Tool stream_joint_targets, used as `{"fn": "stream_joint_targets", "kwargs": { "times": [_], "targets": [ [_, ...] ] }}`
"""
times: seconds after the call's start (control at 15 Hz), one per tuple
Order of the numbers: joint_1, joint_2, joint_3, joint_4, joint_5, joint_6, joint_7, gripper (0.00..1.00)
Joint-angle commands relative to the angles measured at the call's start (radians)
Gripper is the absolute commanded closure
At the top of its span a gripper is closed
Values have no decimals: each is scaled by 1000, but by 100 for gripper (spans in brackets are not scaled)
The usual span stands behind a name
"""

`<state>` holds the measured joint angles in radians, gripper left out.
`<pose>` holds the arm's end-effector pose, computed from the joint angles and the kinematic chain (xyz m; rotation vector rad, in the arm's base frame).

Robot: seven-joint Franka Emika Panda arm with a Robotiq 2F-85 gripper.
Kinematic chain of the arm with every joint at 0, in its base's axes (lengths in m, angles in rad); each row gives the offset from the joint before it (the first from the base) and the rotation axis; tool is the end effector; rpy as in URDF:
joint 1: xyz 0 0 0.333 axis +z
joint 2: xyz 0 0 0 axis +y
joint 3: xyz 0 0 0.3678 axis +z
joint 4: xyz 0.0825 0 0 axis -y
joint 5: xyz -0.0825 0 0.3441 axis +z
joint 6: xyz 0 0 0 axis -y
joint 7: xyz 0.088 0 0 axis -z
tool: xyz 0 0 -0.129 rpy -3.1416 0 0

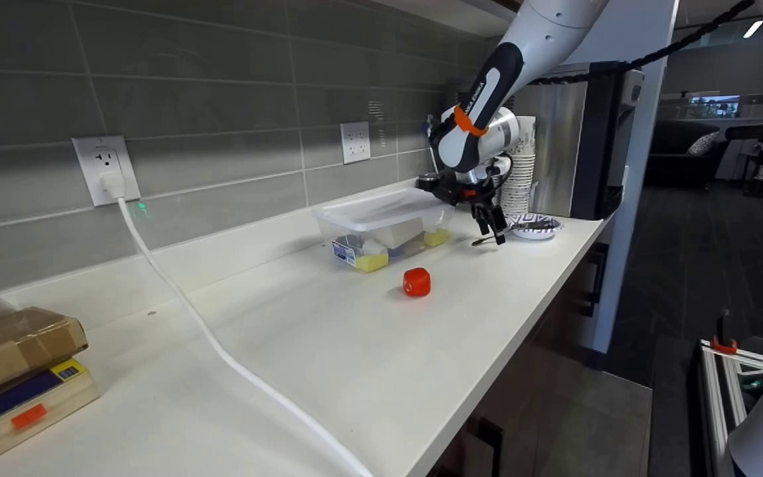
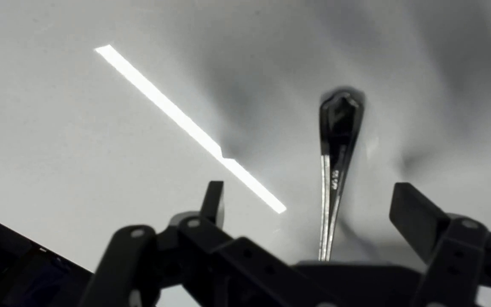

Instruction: Use the silver spatula to stir the contents of the white plate

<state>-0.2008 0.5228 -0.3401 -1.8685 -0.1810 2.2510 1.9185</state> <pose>0.5383 -0.3099 0.2930 1.1507 -2.5838 0.1446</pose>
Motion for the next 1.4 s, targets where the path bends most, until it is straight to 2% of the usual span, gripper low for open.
{"fn": "stream_joint_targets", "kwargs": {
  "times": [0.0,0.13,0.2,0.27,0.33,0.53,0.87,1.0,1.07,1.33],
  "targets": [
    [-1,47,-10,62,24,2,17,0],
    [-2,56,-14,69,22,4,13,0],
    [-2,58,-14,69,22,6,9,25],
    [-2,59,-14,69,22,7,7,26],
    [-1,58,-14,69,23,6,7,32],
    [3,52,-13,68,22,5,10,58],
    [11,43,-13,64,20,2,15,96],
    [14,42,-12,63,20,-2,16,100],
    [15,41,-12,63,20,-3,15,97],
    [17,25,-3,75,28,-19,4,97]
  ]
}}
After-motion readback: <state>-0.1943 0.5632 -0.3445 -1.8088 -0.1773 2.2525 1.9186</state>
